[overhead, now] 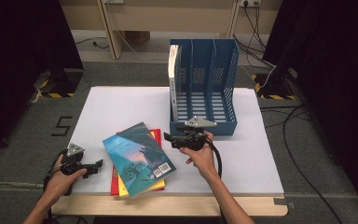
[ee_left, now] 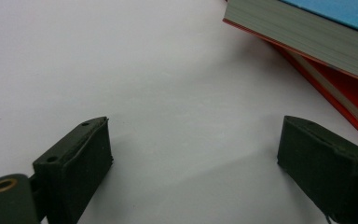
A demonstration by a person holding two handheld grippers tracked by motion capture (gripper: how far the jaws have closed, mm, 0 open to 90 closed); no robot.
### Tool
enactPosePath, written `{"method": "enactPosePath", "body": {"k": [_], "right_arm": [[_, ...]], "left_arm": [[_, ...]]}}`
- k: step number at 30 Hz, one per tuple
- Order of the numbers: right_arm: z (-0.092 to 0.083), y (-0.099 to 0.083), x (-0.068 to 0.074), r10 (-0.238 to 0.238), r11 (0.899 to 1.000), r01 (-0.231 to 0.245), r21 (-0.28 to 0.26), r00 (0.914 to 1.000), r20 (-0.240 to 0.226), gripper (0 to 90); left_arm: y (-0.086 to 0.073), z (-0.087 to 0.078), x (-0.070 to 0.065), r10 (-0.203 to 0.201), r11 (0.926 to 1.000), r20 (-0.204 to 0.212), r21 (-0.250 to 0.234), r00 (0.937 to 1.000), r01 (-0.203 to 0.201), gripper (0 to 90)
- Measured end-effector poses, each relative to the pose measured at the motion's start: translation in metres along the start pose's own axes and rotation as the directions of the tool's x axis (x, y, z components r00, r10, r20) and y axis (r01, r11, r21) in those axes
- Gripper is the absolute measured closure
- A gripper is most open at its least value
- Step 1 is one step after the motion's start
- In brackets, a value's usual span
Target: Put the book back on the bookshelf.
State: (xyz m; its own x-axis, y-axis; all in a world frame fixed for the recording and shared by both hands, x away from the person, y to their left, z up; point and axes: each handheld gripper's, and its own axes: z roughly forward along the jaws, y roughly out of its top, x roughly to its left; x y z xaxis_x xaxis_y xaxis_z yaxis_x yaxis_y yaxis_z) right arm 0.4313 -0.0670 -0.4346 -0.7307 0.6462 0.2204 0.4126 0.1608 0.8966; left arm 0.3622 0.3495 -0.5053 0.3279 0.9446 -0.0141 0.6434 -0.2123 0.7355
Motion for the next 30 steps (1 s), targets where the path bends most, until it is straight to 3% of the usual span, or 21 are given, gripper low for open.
{"method": "enactPosePath", "body": {"k": [13, 30], "right_arm": [[0.008, -0.021, -0.005, 0.078, 0.996, -0.076, 0.049, 0.9963, -0.037, 27.9], [0.014, -0.032, 0.0, 0.06, 0.994, -0.053, 0.1, 0.9964, -0.061, 26.8]], "left_arm": [[0.0, 0.0, 0.0, 0.001, 1.0, 0.0, 0.002, 1.0, -0.001, 8.9], [0.0, 0.0, 0.0, 0.001, 1.0, 0.0, 0.002, 1.0, -0.001, 8.9]]}}
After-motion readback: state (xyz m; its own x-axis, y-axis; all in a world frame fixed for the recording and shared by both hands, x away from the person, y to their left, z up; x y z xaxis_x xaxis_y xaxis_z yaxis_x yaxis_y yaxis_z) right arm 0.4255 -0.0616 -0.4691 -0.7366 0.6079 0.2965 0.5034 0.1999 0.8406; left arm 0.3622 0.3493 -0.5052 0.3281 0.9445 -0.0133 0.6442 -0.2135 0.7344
